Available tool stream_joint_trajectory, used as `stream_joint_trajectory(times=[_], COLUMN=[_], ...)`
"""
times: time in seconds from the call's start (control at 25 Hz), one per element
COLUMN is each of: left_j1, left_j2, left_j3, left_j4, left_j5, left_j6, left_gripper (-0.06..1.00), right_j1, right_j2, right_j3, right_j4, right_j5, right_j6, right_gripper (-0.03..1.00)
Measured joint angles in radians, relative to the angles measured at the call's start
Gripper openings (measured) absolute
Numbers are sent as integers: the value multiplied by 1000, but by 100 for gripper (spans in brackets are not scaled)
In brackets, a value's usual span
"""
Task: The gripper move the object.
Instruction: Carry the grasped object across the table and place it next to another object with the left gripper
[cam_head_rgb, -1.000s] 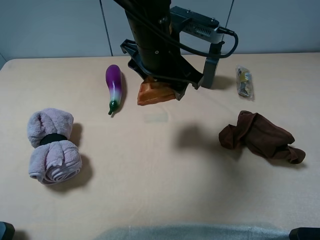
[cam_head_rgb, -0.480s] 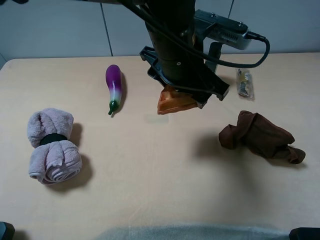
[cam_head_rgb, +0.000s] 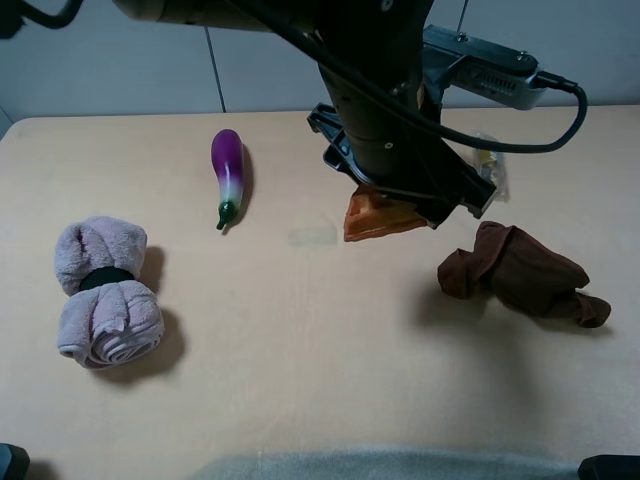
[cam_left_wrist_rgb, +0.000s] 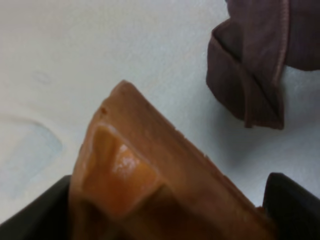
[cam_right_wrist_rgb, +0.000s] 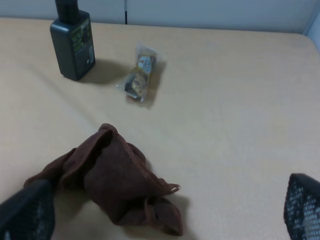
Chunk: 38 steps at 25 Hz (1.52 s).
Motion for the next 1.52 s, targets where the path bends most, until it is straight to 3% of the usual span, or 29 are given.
stream_joint_trajectory(times=[0.64,1.52], left_j1=[-63,-66], left_j2=[89,250], left_j3=[0,0], left_j4=[18,19], left_j5=[-59,-93], left_j6=[-45,-74], left_gripper=[72,72], right_j1=[0,0], right_j2=[0,0], right_j3=[0,0], right_j4=[0,0], right_j5=[0,-1], right_j6=[0,0], right_gripper=[69,69])
